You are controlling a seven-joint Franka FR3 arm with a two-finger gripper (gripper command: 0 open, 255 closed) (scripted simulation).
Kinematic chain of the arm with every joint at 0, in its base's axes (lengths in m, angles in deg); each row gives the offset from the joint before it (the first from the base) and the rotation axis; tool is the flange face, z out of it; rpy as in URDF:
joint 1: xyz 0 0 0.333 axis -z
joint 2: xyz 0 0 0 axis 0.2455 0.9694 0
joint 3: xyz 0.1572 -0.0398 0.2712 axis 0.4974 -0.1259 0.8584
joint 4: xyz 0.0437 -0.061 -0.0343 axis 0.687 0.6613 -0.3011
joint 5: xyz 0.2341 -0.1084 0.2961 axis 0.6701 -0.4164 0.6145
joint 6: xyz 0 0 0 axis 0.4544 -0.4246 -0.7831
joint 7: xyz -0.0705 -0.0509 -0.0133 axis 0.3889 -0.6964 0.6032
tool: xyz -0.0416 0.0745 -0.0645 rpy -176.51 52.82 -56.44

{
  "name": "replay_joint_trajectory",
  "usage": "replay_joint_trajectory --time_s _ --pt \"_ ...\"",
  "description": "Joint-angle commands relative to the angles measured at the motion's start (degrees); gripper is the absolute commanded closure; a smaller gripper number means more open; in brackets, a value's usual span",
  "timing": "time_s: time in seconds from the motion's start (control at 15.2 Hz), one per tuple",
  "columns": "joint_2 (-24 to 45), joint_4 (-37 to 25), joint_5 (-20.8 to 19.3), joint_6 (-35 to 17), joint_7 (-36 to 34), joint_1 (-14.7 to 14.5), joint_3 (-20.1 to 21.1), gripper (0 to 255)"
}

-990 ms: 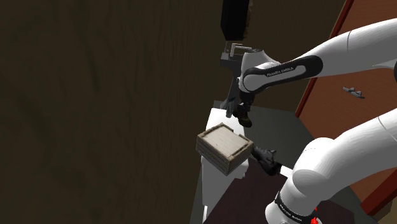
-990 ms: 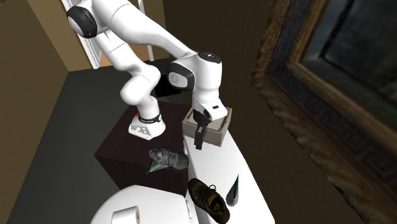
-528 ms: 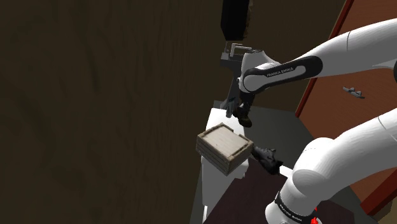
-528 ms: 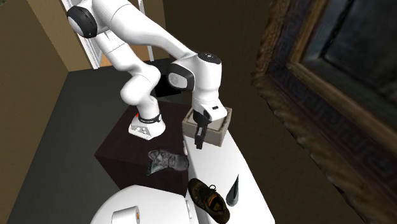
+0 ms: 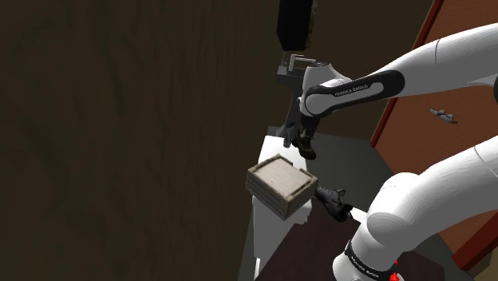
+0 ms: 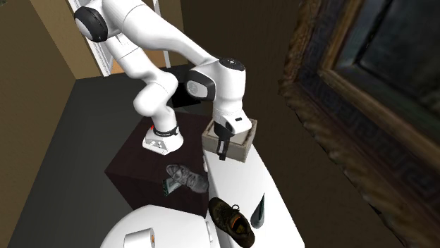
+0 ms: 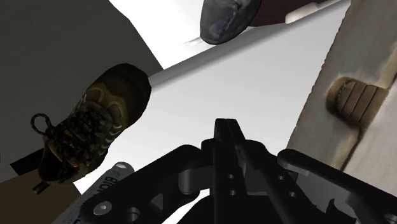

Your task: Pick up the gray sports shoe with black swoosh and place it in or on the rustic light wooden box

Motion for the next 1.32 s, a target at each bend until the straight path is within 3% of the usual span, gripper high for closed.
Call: replay_joint_trajectory --time_s 0.0,0.07,0.53,0.92,1.19,1.25 --pt "0.0 0.0 0.0 0.0 0.0 0.0 0.0 255" --pt "0.0 0.0 0.0 0.0 0.0 0.0 0.0 0" --pt "7.2 -1.2 13.6 1.1 15.8 0.5 -16.5 0" --pt "20.2 -3.6 29.2 5.3 32.5 -0.8 -30.2 0" --pt "34.9 -6.3 43.0 12.0 46.8 1.3 -35.0 0" --pt "36.0 -6.5 43.8 12.6 47.7 2.2 -34.5 0"
